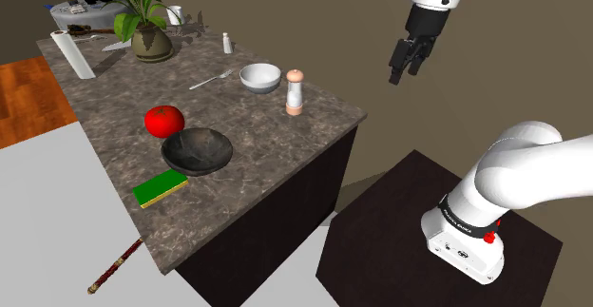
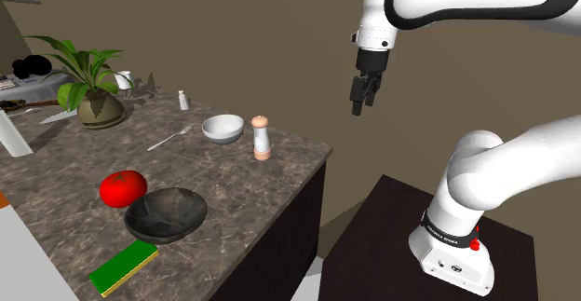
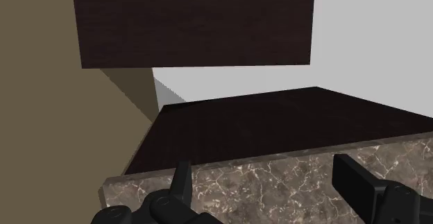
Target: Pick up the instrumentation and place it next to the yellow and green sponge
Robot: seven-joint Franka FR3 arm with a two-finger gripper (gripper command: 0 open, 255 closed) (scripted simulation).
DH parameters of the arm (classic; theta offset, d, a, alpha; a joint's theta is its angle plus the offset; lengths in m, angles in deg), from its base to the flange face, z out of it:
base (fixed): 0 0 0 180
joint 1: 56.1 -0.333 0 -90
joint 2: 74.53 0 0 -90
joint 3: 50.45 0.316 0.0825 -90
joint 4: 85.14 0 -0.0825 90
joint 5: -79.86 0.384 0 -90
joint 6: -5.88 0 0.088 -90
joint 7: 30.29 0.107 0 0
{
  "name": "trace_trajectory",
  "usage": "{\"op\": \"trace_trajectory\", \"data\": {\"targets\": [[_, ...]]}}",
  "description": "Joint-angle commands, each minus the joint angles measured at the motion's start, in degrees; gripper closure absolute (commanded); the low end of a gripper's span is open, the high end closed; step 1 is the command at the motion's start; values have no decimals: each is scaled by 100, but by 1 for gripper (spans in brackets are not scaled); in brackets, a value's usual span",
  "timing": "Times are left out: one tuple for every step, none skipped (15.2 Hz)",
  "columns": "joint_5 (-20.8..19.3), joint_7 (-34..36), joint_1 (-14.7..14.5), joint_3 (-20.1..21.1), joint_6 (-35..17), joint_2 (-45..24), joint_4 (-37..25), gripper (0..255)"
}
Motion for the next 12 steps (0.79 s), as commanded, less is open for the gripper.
{"op": "trace_trajectory", "data": {"targets": [[0, 0, 0, 0, 0, 0, 0, 0], [13, -13, -2, -7, -164, -223, -61, 0], [27, -26, -5, -15, -321, -448, -131, 0], [41, -40, -8, -23, -472, -675, -208, 0], [56, -54, -11, -30, -616, -903, -294, 0], [72, -69, -14, -38, -754, -1132, -387, 0], [89, -83, -19, -46, -884, -1362, -488, 0], [107, -98, -23, -54, -1007, -1592, -596, 0], [125, -113, -29, -63, -1122, -1822, -712, 0], [144, -129, -34, -72, -1230, -2052, -835, 0], [164, -144, -39, -81, -1331, -2282, -966, 0], [184, -161, -45, -90, -1423, -2512, -1104, 0]]}}
